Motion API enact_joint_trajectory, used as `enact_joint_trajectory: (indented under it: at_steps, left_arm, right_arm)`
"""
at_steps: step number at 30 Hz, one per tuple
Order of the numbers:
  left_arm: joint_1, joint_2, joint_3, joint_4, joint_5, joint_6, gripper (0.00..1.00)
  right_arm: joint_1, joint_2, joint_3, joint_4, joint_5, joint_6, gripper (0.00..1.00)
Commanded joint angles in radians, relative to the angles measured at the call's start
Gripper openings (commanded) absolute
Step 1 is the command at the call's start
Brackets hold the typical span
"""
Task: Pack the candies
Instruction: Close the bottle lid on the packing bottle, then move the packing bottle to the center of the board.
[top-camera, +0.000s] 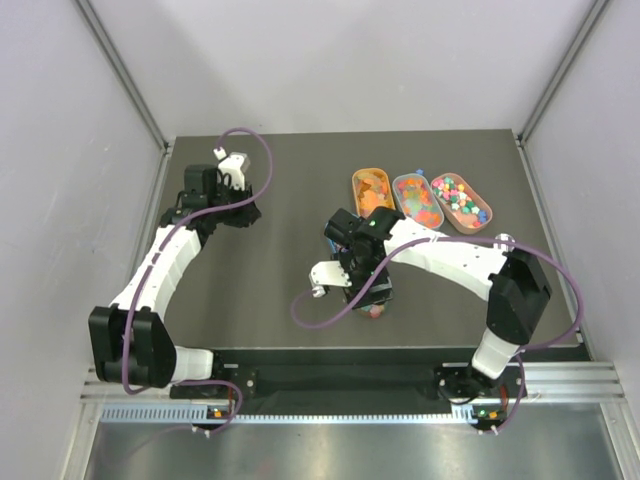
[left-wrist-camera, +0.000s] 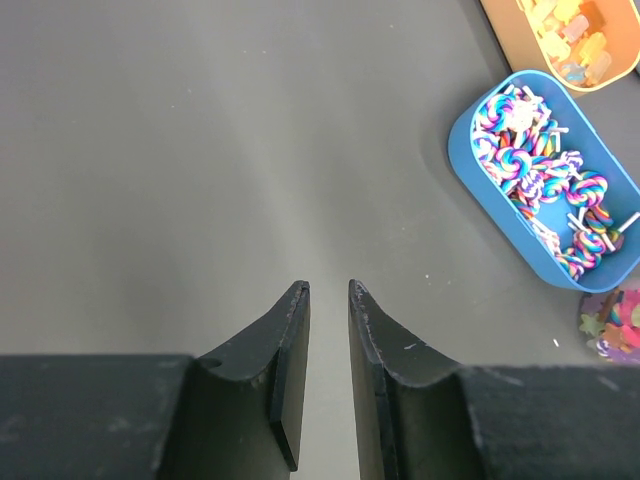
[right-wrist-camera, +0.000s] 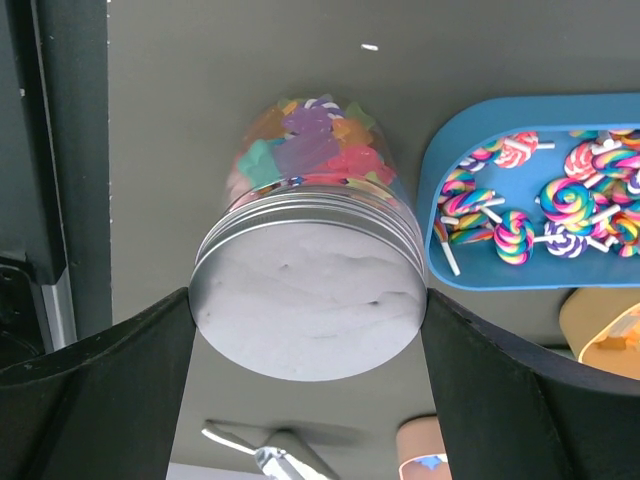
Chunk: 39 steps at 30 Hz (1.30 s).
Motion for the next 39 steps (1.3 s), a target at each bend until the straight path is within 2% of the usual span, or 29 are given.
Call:
enact_joint_trajectory:
  at_steps: [1, 13, 16, 18, 25, 26, 28, 32, 33, 36, 37, 38, 39]
  left_arm:
    - [0.004, -0.003, -0.001, 0.047, 0.026, -0.022, 0.28]
    - [0.005, -0.021, -0.019, 0.052, 0.028, -0.032, 0.28]
    - [0.005, -0.026, -0.026, 0.052, 0.029, -0.032, 0.27]
    - [0.005, -0.029, -0.024, 0.05, 0.032, -0.032, 0.28]
    - [0.004, -0.092, -0.006, 0.076, 0.092, -0.011, 0.35]
    - [0.004, -0.098, 0.022, 0.064, 0.109, -0.008, 0.41]
    - [0.004, -0.104, 0.053, -0.008, 0.14, 0.033, 0.45]
    - [0.004, -0.147, 0.035, -0.14, 0.259, 0.119, 0.47]
    - [0.004, -0.165, 0.014, -0.163, 0.328, 0.156, 0.51]
    - [-0.002, -0.269, -0.081, -0.22, 0.464, 0.17, 0.69]
    - [-0.024, -0.292, -0.123, -0.215, 0.483, 0.155, 0.88]
    - [-0.039, -0.315, -0.142, -0.208, 0.5, 0.136, 0.92]
    - [-0.085, -0.352, -0.157, -0.201, 0.505, 0.092, 0.92]
  right_arm:
    - [0.022, -0.019, -0.016, 0.045, 0.008, 0.02, 0.66]
    - [0.024, -0.004, -0.013, 0.042, 0.029, 0.023, 0.68]
    - [0.024, -0.016, -0.02, 0.051, 0.037, 0.03, 0.76]
    - [0.024, -0.036, -0.019, 0.057, 0.045, 0.043, 0.99]
    - [0.024, -0.107, 0.035, 0.023, 0.021, 0.089, 1.0]
    - [0.024, -0.116, 0.032, 0.023, 0.031, 0.089, 1.0]
    - [0.021, -0.148, 0.026, 0.023, 0.046, 0.091, 1.0]
    - [0.001, -0.176, 0.018, 0.01, 0.034, 0.114, 1.0]
    - [-0.007, -0.194, 0.006, 0.011, 0.025, 0.12, 1.0]
    - [-0.071, -0.237, -0.003, 0.016, -0.033, 0.157, 1.0]
    - [-0.138, -0.249, -0.003, 0.016, -0.063, 0.169, 1.0]
    - [-0.184, -0.261, -0.003, 0.026, -0.098, 0.187, 1.0]
    - [-0.28, -0.281, -0.005, 0.031, -0.168, 0.227, 1.0]
